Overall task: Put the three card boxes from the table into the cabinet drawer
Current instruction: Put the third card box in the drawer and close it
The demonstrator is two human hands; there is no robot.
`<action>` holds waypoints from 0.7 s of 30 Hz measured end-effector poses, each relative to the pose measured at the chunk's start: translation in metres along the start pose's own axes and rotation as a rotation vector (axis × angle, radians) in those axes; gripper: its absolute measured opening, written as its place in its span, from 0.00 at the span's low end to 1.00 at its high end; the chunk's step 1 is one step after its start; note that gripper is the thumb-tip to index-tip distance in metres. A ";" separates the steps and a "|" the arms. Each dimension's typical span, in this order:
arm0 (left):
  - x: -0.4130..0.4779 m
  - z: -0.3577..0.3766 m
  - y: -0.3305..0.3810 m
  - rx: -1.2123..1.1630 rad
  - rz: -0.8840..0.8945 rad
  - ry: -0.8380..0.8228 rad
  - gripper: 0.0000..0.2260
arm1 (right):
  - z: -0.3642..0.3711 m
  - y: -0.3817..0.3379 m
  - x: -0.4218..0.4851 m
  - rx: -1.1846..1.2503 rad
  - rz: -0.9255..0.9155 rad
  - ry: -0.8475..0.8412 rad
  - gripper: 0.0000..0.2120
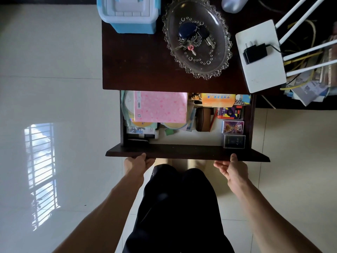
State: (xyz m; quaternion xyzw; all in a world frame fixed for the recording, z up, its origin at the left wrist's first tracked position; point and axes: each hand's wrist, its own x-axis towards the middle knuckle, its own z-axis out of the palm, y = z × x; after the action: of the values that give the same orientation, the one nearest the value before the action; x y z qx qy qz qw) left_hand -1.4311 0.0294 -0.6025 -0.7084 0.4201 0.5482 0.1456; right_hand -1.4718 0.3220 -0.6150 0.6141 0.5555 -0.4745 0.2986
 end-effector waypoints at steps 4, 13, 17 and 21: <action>0.001 0.005 0.012 -0.008 0.013 -0.018 0.06 | 0.006 -0.011 0.001 0.011 -0.010 -0.004 0.21; 0.011 0.027 0.053 0.040 0.008 -0.018 0.04 | 0.027 -0.046 0.002 0.042 -0.039 -0.018 0.22; 0.012 0.034 0.063 0.013 0.011 -0.035 0.06 | 0.032 -0.061 0.003 0.060 -0.034 -0.057 0.21; 0.013 0.044 0.078 0.018 0.019 -0.038 0.05 | 0.037 -0.079 0.005 0.091 -0.056 -0.083 0.22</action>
State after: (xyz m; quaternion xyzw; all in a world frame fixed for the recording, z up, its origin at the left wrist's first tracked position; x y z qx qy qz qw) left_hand -1.5184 0.0058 -0.6096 -0.6923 0.4291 0.5592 0.1548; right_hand -1.5576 0.3072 -0.6202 0.5910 0.5374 -0.5325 0.2799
